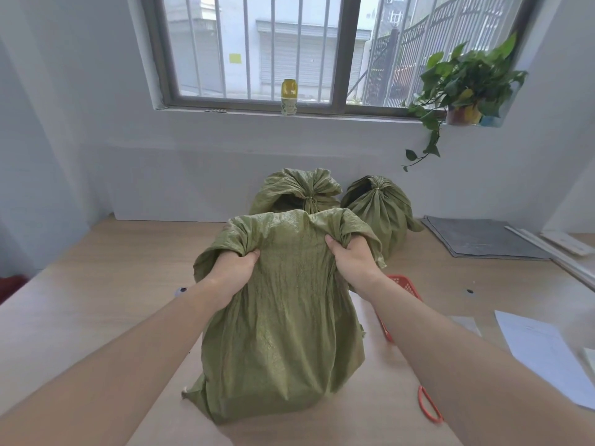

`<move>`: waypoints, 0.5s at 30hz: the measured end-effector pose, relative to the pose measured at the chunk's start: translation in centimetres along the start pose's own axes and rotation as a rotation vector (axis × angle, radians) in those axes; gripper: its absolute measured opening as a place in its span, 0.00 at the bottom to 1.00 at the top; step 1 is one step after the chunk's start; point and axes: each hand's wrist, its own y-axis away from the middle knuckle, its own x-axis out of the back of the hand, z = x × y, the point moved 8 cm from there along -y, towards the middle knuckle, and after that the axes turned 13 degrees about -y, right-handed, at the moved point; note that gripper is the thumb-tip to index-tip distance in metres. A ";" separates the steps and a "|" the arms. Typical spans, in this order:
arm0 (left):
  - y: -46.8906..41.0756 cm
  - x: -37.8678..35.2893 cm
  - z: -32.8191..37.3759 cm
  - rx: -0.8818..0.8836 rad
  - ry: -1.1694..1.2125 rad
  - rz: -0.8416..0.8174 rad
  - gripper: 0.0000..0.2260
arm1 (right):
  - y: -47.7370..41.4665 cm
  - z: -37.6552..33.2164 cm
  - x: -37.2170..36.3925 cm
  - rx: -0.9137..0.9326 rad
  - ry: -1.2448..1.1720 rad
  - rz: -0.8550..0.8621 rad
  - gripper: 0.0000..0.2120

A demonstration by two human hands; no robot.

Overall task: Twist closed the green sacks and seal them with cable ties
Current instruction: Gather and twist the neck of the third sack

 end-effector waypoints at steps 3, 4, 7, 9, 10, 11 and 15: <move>-0.3 0.1 -0.2 -0.007 -0.018 0.019 0.22 | 0.0 0.0 -0.1 -0.016 -0.006 0.007 0.12; -0.3 0.0 -0.1 -0.008 -0.011 0.021 0.22 | 0.0 0.1 -0.2 -0.024 -0.011 0.009 0.10; -0.4 -0.2 0.1 -0.017 0.016 0.019 0.21 | 0.1 0.1 -0.3 -0.039 -0.028 0.015 0.11; -0.5 -0.3 0.1 -0.021 0.043 0.019 0.20 | 0.3 0.2 -0.4 -0.048 -0.032 0.003 0.15; -0.6 -0.4 0.1 -0.021 0.053 0.021 0.20 | 0.3 0.2 -0.4 -0.046 -0.015 -0.002 0.18; -0.7 -0.4 0.1 -0.020 0.061 0.022 0.21 | 0.4 0.2 -0.3 -0.040 0.010 0.003 0.22; -0.9 -0.8 0.6 -0.043 0.060 -0.014 0.25 | 0.2 0.7 0.0 -0.054 0.091 0.032 0.43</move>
